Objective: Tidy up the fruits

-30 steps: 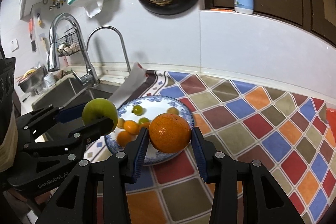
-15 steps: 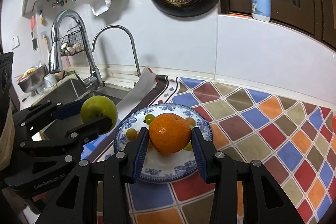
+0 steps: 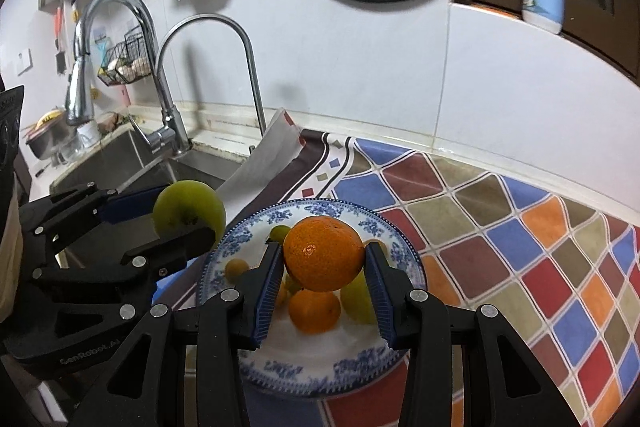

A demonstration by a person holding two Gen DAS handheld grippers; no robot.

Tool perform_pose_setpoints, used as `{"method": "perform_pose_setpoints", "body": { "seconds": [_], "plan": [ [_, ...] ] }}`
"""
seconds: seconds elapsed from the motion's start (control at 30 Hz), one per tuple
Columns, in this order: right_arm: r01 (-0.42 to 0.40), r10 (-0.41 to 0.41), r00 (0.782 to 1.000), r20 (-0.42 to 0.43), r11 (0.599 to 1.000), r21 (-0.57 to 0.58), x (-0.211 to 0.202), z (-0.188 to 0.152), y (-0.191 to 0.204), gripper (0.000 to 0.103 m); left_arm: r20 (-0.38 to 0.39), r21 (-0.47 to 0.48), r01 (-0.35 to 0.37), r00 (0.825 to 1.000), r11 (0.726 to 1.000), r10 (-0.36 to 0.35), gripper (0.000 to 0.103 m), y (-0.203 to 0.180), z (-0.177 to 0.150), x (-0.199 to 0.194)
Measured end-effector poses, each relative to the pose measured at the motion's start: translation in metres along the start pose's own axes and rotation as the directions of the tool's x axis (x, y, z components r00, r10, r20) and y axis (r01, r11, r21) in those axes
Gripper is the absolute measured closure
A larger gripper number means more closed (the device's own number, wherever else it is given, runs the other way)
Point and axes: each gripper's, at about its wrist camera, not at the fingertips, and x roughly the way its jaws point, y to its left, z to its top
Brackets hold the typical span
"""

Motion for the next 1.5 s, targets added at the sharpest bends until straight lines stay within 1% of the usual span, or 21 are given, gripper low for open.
{"method": "perform_pose_setpoints", "body": {
  "seconds": [0.37, 0.67, 0.8, 0.9, 1.03, 1.23, 1.33, 1.4, 1.47, 1.5],
  "plan": [
    [-0.022, 0.021, 0.997, -0.075, 1.0, -0.014, 0.052, 0.004, -0.009, 0.061, -0.068, 0.002, 0.027, 0.997, 1.0, -0.027, 0.055, 0.007, -0.005, 0.043],
    [-0.023, 0.022, 0.995, -0.094, 1.0, -0.002, 0.068, 0.003, -0.015, 0.061, -0.106, 0.016, 0.039, 0.994, 0.999, -0.037, 0.055, 0.005, -0.007, 0.061],
    [-0.016, 0.017, 0.995, -0.096, 1.0, 0.003, 0.068, 0.002, -0.017, 0.06, -0.13, -0.003, 0.045, 0.99, 0.999, -0.045, 0.055, 0.005, -0.01, 0.065],
    [-0.01, 0.011, 0.997, -0.079, 1.0, 0.008, 0.064, 0.003, -0.018, 0.06, -0.094, 0.0, 0.028, 0.995, 1.0, -0.028, 0.055, 0.004, -0.007, 0.058],
    [-0.003, 0.004, 0.998, -0.065, 1.0, 0.023, 0.055, 0.003, -0.021, 0.059, -0.07, -0.004, 0.015, 0.997, 1.0, -0.015, 0.055, 0.004, -0.002, 0.048],
    [0.043, -0.042, 0.999, -0.028, 0.998, 0.042, 0.025, -0.004, -0.02, 0.059, -0.044, -0.028, -0.012, 0.999, 1.0, 0.01, 0.055, 0.001, -0.003, 0.021],
    [0.069, -0.069, 0.998, -0.005, 0.996, 0.051, 0.004, -0.011, -0.016, 0.059, -0.021, -0.02, -0.022, 1.0, 1.0, 0.021, 0.049, -0.005, -0.005, 0.003],
    [0.079, -0.08, 0.997, 0.007, 0.995, 0.06, -0.009, -0.016, -0.014, 0.059, -0.002, -0.02, -0.027, 1.0, 0.999, 0.027, 0.044, -0.009, -0.007, -0.01],
    [0.096, -0.098, 0.995, 0.021, 0.992, 0.076, -0.023, -0.021, -0.013, 0.05, 0.013, -0.019, -0.034, 0.999, 0.999, 0.035, 0.041, -0.013, -0.009, -0.022],
    [0.104, -0.107, 0.994, 0.029, 0.991, 0.084, -0.029, -0.024, -0.013, 0.049, 0.021, -0.019, -0.038, 0.999, 0.999, 0.038, 0.038, -0.015, -0.01, -0.028]
  ]
}}
